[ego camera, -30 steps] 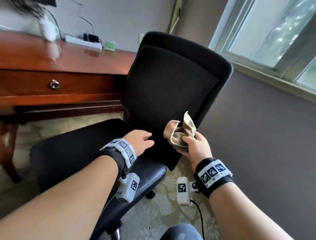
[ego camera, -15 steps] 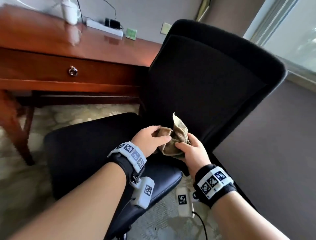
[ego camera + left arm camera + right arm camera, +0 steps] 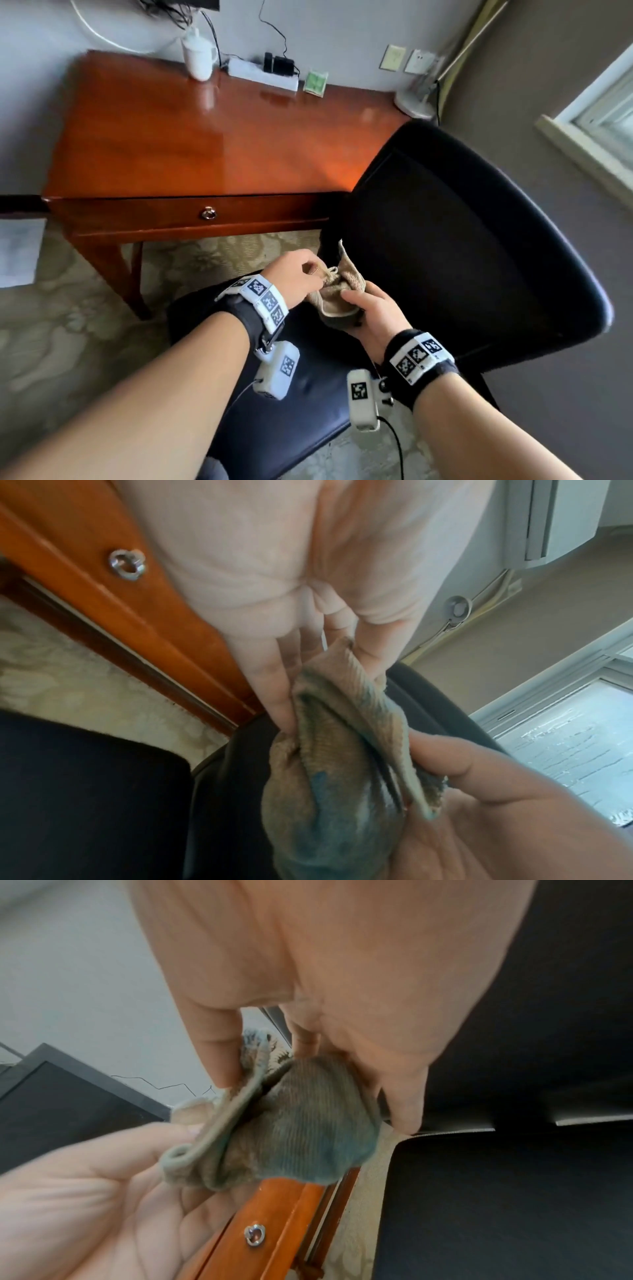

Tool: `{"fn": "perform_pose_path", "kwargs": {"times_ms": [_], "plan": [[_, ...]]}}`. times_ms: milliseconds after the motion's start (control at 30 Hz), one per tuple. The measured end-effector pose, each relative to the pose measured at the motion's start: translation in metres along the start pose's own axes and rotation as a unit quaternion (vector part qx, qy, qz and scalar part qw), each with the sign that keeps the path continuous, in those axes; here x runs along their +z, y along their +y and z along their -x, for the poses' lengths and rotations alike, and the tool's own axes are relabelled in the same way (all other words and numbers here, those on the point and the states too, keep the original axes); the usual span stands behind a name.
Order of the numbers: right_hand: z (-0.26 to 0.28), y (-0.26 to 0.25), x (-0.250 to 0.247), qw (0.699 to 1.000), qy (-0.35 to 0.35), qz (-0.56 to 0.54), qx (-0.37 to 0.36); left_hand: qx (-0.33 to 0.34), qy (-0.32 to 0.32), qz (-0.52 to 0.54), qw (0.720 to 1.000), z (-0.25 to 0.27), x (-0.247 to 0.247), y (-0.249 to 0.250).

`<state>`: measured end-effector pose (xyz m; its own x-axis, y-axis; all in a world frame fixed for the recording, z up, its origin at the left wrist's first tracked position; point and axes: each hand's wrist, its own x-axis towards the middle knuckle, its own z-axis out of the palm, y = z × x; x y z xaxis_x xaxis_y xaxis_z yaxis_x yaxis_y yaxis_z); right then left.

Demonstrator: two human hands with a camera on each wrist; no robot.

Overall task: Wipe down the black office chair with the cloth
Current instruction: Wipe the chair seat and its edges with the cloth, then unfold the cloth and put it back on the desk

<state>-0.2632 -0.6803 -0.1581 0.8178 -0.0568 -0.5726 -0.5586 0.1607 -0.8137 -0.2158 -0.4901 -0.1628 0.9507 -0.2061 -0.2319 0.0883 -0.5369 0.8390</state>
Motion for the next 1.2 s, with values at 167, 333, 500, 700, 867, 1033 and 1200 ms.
{"fn": "perform_pose_path", "kwargs": {"times_ms": [167, 333, 500, 700, 867, 1033, 1200], "plan": [[0.029, -0.092, 0.025, 1.000, 0.018, 0.021, -0.004, 0.037, -0.001, 0.012, 0.999, -0.006, -0.065, 0.076], [0.048, -0.158, 0.050, 0.998, 0.066, -0.011, -0.014, 0.058, 0.000, 0.016, 0.998, -0.015, -0.108, 0.126], [0.049, -0.194, 0.070, 0.993, 0.108, -0.034, -0.041, 0.072, -0.010, 0.030, 0.997, -0.031, -0.143, 0.149], [0.052, -0.224, 0.089, 0.984, 0.133, -0.091, -0.078, 0.060, -0.064, 0.077, 0.993, -0.050, -0.172, 0.167], [0.071, -0.240, 0.077, 0.968, 0.166, -0.158, -0.105, 0.048, -0.059, 0.104, 0.992, -0.056, -0.169, 0.185], [0.102, -0.240, 0.058, 0.960, 0.171, -0.173, -0.136, 0.045, -0.077, 0.054, 0.995, -0.035, -0.159, 0.202], [0.141, -0.239, 0.028, 0.953, 0.194, -0.152, -0.175, 0.048, -0.124, 0.002, 0.991, 0.003, -0.139, 0.226]]}}
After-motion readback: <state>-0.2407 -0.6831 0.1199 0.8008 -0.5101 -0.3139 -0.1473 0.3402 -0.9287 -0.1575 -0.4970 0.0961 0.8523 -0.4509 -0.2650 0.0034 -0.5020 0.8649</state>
